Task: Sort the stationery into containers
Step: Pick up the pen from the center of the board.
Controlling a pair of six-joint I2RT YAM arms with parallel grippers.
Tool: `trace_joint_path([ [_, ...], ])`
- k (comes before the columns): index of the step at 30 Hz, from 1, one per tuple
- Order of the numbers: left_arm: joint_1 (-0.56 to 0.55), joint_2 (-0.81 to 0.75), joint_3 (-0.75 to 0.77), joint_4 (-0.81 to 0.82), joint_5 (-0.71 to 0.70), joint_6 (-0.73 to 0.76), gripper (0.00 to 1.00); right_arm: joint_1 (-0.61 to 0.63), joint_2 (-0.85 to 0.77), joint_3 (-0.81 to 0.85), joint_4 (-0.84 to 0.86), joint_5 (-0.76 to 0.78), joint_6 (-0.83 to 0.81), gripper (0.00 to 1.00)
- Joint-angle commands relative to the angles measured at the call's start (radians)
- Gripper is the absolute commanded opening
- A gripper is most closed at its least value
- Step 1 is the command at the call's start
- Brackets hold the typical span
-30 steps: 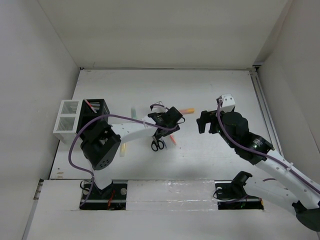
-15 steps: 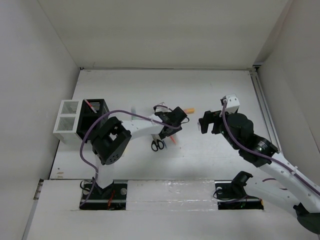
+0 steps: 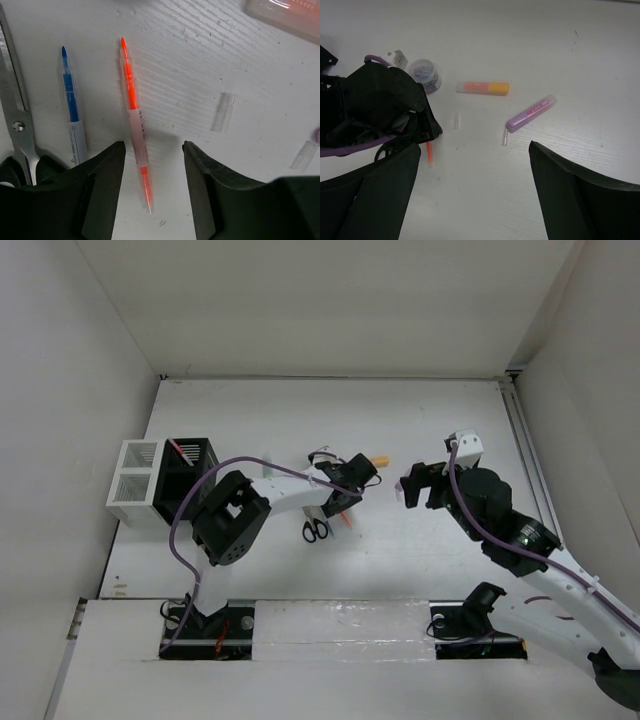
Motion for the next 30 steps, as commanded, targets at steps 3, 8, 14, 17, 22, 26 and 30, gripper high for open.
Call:
trace_joint_path([
  [3,-0.004,0.012,0.020,-0.088,-0.019,-0.055,0.39,-0.002,-0.033,0.037,0.022,0.018,-0.017,0.95],
  [8,-0.004,0.032,0.038,-0.128,-0.029,-0.073,0.32,-0.002,-0.044,0.028,0.022,0.018,-0.017,0.95],
  [14,-0.004,0.052,0.038,-0.159,-0.019,-0.084,0.29,-0.002,-0.062,0.019,0.031,0.008,-0.017,0.95],
  [17,-0.004,0.078,0.058,-0.203,-0.019,-0.102,0.26,-0.002,-0.071,0.019,0.040,-0.001,-0.017,0.95],
  [22,-0.004,0.112,0.081,-0.251,-0.010,-0.116,0.23,-0.002,-0.100,0.000,0.051,-0.001,-0.017,0.95],
  [26,-0.004,0.136,0.101,-0.271,-0.010,-0.116,0.21,-0.011,-0.101,0.000,0.062,-0.021,-0.008,0.95],
  [30,-0.004,0.156,0.110,-0.280,-0.001,-0.125,0.18,-0.011,-0.110,0.000,0.071,-0.021,-0.008,0.95],
])
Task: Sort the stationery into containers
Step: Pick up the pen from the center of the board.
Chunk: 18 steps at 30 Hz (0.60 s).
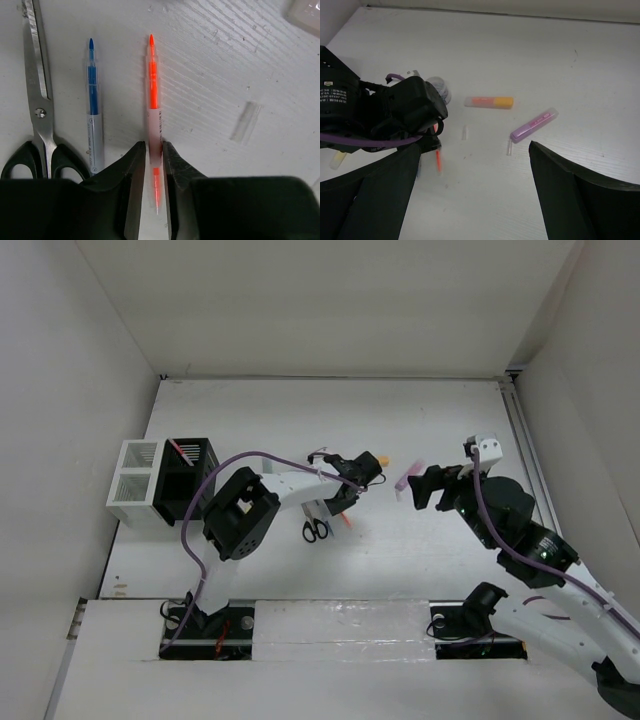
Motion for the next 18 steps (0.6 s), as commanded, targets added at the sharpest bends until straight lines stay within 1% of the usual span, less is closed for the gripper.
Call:
trace_joint_path([
  [1,-0.004,0.070,-0.018,-0.078,0.017,-0.043,0.16,-0.008,-0.020,0.002,0.064,-0.012,-0.002,0.95],
  [2,-0.004,0.070,-0.018,-0.078,0.017,-0.052,0.11,-0.008,-0.020,0.002,0.064,-0.012,-0.002,0.95],
  [7,-0.004,0.090,-0.048,-0.048,0.055,-0.052,0.05,-0.008,-0.061,0.002,0.064,-0.022,-0.002,0.95],
  [8,-0.004,0.090,-0.059,-0.038,0.055,-0.052,0.02,-0.008,-0.061,0.002,0.064,-0.023,-0.002,0.95],
  [10,-0.004,0.090,-0.059,-0.028,0.066,-0.041,0.00,-0.008,-0.061,0.002,0.064,-0.023,-0.002,0.95],
  [15,-0.015,0.079,-0.082,0.008,0.076,-0.005,0.00,-0.008,-0.050,0.002,0.064,-0.023,-0.002,0.95],
  [18,-0.038,0.050,-0.058,-0.030,0.021,0.005,0.00,-0.008,0.009,0.002,0.073,-0.023,-0.011,0.95],
])
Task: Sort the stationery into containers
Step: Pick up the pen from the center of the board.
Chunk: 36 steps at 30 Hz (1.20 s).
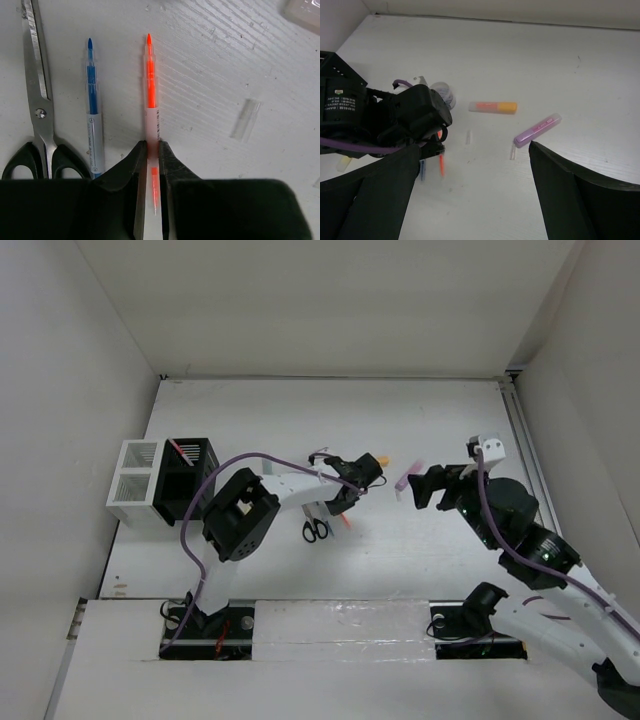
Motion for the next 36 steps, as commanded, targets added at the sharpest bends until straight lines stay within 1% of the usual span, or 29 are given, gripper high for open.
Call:
trace_joint_path([
  [1,-0.033,0.043,-0.045,-0.051,0.011,0.000,0.00,-0.008,0.060,0.004,0.060,-0.007,-0.011,0.95],
  [4,-0.053,-0.010,-0.045,-0.070,-0.019,-0.019,0.00,-0.020,0.132,0.004,0.060,-0.007,-0.002,0.94],
  [6,-0.062,-0.053,-0.057,-0.070,-0.037,-0.019,0.00,-0.059,0.152,-0.005,0.078,-0.027,0.008,0.94],
  [8,-0.071,-0.081,-0.082,-0.061,-0.058,-0.019,0.00,-0.085,0.163,-0.020,0.118,-0.055,0.008,0.94],
  [12,-0.108,-0.152,-0.091,-0.060,-0.124,0.004,0.00,-0.181,0.174,-0.042,0.150,-0.102,0.008,0.93],
  [17,-0.131,-0.234,-0.091,-0.091,-0.187,0.004,0.00,-0.257,0.194,-0.042,0.162,-0.127,0.008,0.93],
  [19,-0.143,-0.264,-0.100,-0.079,-0.210,0.023,0.00,-0.286,0.208,-0.033,0.162,-0.138,0.008,0.93],
  [21,-0.157,-0.311,-0.109,-0.035,-0.232,0.079,0.00,-0.301,0.243,-0.032,0.162,-0.138,0.008,0.93],
  [23,-0.168,-0.343,-0.109,0.030,-0.232,0.176,0.00,-0.315,0.274,-0.023,0.153,-0.159,0.008,0.93],
  [24,-0.168,-0.371,-0.109,0.071,-0.232,0.247,0.00,-0.326,0.297,-0.035,0.165,-0.174,0.008,0.93],
  [26,-0.168,-0.402,-0.119,0.090,-0.223,0.296,0.00,-0.326,0.315,-0.063,0.185,-0.199,0.008,0.90],
  [27,-0.168,-0.444,-0.119,0.105,-0.223,0.326,0.00,-0.326,0.343,-0.063,0.198,-0.208,0.008,0.90],
  [30,-0.168,-0.532,-0.158,0.162,-0.223,0.443,0.00,-0.326,0.399,-0.063,0.187,-0.208,0.008,0.80],
  [31,-0.168,-0.600,-0.159,0.197,-0.214,0.479,0.00,-0.326,0.441,-0.063,0.187,-0.208,0.008,0.78],
  [32,-0.168,-0.638,-0.189,0.226,-0.177,0.589,0.00,-0.326,0.461,-0.054,0.176,-0.208,0.008,0.78],
  [33,-0.168,-0.674,-0.189,0.246,-0.155,0.637,0.00,-0.326,0.478,-0.054,0.176,-0.208,0.008,0.78],
  [34,-0.168,-0.742,-0.198,0.246,-0.140,0.671,0.00,-0.326,0.508,-0.045,0.176,-0.208,0.008,0.78],
  [36,-0.168,-0.799,-0.188,0.227,-0.112,0.740,0.00,-0.326,0.539,-0.034,0.167,-0.181,0.008,0.78],
])
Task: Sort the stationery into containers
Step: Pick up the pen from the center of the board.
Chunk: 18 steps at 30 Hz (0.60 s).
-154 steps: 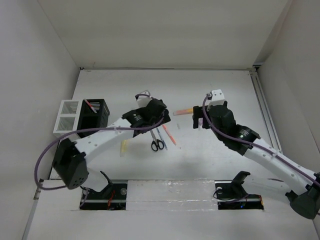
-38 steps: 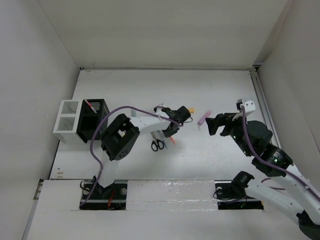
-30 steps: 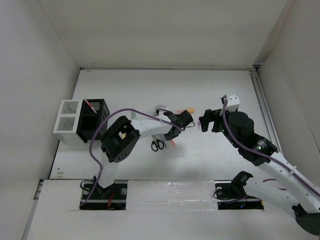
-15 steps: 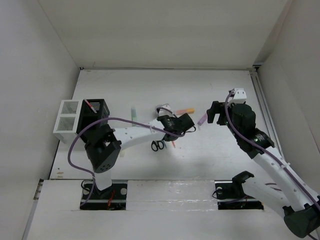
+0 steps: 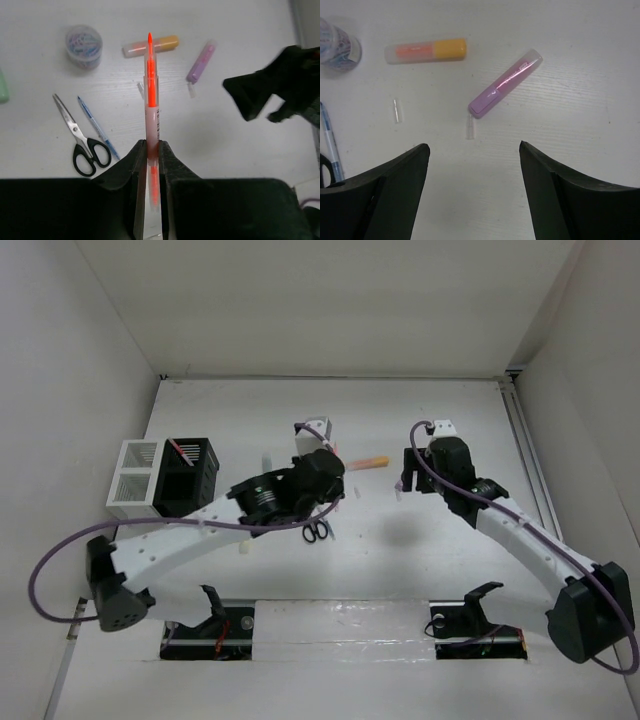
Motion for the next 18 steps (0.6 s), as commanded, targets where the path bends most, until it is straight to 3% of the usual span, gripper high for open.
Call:
trace_joint_path([
  [1,-0.001,-0.138,0.013,0.025,0.032,0.224,0.00,-0.005,0.039,0.033,0.026,0.012,0.003,0.78],
  [9,0.008,-0.353,-0.019,-0.159,-0.022,0.292,0.00,-0.005,0.236,0.067,0.050,-0.025,-0.007,0.67],
  [18,0.008,-0.554,-0.266,-0.027,0.013,0.338,0.00,0.014,0.363,0.116,0.069,-0.019,-0.007,0.59],
])
